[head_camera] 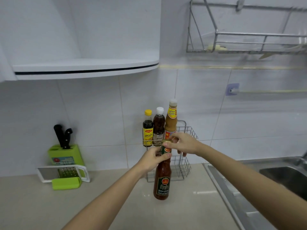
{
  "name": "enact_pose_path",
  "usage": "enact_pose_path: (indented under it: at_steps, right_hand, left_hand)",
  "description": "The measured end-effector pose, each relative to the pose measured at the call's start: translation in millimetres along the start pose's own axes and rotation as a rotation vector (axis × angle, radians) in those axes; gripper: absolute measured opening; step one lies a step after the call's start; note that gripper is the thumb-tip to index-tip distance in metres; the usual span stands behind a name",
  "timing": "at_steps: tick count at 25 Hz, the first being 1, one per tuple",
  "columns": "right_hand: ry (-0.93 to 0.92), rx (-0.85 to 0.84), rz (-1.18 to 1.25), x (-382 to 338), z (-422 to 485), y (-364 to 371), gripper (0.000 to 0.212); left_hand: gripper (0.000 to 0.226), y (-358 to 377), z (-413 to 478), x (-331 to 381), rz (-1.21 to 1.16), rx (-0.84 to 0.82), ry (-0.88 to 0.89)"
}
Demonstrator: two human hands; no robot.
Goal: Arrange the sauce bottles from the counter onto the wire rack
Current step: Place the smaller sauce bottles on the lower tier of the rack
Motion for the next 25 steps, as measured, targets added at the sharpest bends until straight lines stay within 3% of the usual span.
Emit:
enact_pose_path:
  at_steps: [3, 6, 10, 13, 18, 20, 23, 25]
  right_hand:
    - [0.011, -0.008, 0.219, 14.8, 0.6, 18.2, 0.043]
    - [0.028, 0.185, 0.360, 39.3, 3.5, 28.0, 0.033]
    - [0.398, 0.363, 1.013, 124.5, 5.8, 55.9, 0.033]
    - [0.536, 0.477, 1.252, 159.9, 7.8, 80.2, 0.034]
    - [0.585, 0.603, 1.434, 171.9, 17.2, 104.8, 0.028]
    - [0.564, 0.588, 1.442, 169.7, 28.1, 110.3, 0.033]
    - [0.493, 0.537, 1.351, 159.3, 49.6, 109.7, 0.036]
    - [0.416, 0.482, 1.214, 147.6, 67.3, 107.9, 0.023]
  left_hand:
    - [0.035, 1.7, 1.9, -11.0, 0.040, 0.019, 0.002]
    - [0.043, -6.5, 1.5, -43.7, 0.188, -0.012, -0.050]
    - [0.024, -48.5, -18.5, -112.9, 0.501, -0.062, -0.217]
    - [0.020, -68.3, -26.1, -143.3, 0.551, -0.031, -0.315]
    - [0.018, -69.4, -10.4, -180.3, 0.502, 0.014, -0.391]
    - [0.029, -64.0, -8.1, -195.3, 0.522, -0.005, -0.421]
    - [0.050, -57.2, -4.1, -210.4, 0.540, -0.033, -0.452]
    - [0.059, -48.7, 3.8, -219.4, 0.473, -0.037, -0.455]
Point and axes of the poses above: each hand's wrist, its own z-axis towards the middle knuckle, its own y-axis out of the palm, x = y × z, the point moved 8 cm from there along z, towards the middle knuckle, and after that the axes turned 13 degrees about y, right-handed, at the moved point
